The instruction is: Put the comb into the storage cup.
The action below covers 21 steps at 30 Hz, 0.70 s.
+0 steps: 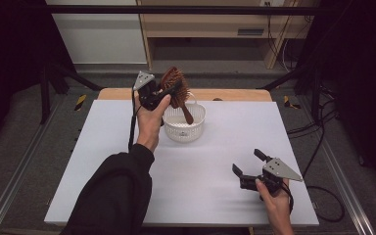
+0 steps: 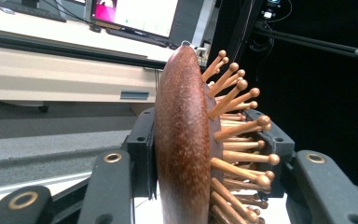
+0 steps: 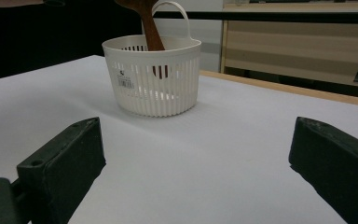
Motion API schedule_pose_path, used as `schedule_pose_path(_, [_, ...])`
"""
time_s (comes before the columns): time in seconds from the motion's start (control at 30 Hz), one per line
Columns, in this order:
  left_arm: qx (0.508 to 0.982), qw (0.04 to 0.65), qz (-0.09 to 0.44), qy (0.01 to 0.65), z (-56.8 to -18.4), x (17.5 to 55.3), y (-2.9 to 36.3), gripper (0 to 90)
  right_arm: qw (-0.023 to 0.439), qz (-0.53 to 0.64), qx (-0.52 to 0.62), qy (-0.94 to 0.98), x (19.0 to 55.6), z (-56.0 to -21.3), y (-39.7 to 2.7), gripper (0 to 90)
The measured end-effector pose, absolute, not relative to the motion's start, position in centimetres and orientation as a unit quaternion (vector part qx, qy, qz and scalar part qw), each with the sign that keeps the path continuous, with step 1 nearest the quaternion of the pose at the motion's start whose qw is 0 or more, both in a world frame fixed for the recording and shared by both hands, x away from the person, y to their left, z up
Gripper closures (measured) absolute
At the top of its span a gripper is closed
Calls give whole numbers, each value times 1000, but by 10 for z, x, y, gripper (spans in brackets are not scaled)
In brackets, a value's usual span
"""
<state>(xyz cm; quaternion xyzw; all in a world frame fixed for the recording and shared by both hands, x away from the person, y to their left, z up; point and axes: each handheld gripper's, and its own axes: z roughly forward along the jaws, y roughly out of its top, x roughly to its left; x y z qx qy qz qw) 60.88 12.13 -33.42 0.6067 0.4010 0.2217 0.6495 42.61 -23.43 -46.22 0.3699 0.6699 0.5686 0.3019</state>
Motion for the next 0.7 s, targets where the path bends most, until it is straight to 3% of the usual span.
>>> schedule_pose_path(0.7, [606,651,209,406,-357,605,110,502,297,568,371,672,426,-463,-234,34])
